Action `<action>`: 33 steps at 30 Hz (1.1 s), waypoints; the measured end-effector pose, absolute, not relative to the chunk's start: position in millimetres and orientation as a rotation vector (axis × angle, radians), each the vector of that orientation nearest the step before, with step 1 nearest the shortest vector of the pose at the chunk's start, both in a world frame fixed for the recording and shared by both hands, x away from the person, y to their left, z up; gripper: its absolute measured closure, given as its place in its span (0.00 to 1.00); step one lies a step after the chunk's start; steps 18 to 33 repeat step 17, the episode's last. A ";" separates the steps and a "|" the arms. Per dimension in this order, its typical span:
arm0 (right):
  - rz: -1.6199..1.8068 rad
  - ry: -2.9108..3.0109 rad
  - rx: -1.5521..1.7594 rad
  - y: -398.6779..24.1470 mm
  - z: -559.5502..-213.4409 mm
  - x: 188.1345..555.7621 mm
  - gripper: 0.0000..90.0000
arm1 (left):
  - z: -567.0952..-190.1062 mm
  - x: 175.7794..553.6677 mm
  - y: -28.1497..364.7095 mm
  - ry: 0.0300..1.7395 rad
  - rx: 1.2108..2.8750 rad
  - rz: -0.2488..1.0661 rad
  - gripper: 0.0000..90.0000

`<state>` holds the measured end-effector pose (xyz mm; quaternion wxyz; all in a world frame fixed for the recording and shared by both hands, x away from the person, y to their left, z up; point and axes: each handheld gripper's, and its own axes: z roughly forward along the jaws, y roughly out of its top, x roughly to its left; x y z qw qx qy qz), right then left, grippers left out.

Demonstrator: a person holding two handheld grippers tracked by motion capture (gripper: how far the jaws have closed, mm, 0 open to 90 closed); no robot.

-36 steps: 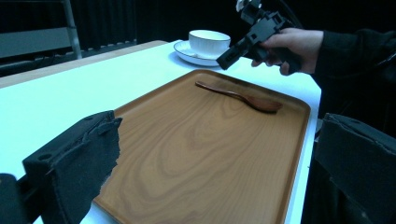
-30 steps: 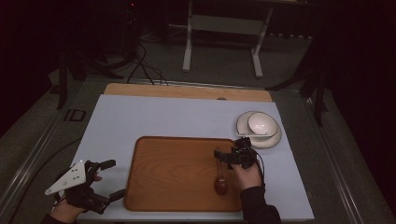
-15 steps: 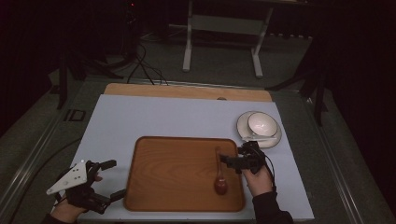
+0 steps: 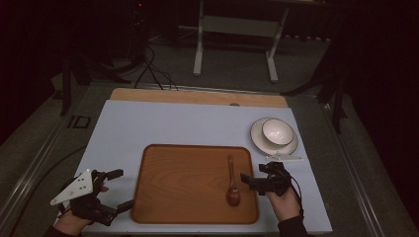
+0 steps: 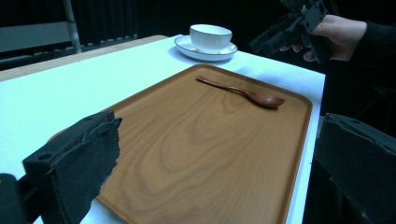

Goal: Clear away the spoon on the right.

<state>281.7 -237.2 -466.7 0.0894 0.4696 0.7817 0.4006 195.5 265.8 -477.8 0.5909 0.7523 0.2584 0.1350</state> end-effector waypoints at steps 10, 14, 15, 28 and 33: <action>1.208 2.273 1.358 -249.0 -473.0 268.8 0.15 | -477.8 195.8 266.2 0.598 1.751 0.309 0.00; 1.207 2.264 1.365 -251.6 -475.5 269.4 0.15 | -477.6 195.6 265.9 0.595 1.755 0.312 0.00; 1.215 2.264 1.365 -252.0 -476.0 269.6 0.15 | -477.8 195.8 265.8 0.596 1.754 0.311 0.00; 1.197 2.268 1.359 -252.1 -476.6 269.9 0.15 | -478.0 196.0 265.7 0.597 1.757 0.311 0.00; 1.197 2.268 1.359 -252.1 -476.6 269.9 0.15 | -478.0 196.0 265.7 0.597 1.757 0.311 0.00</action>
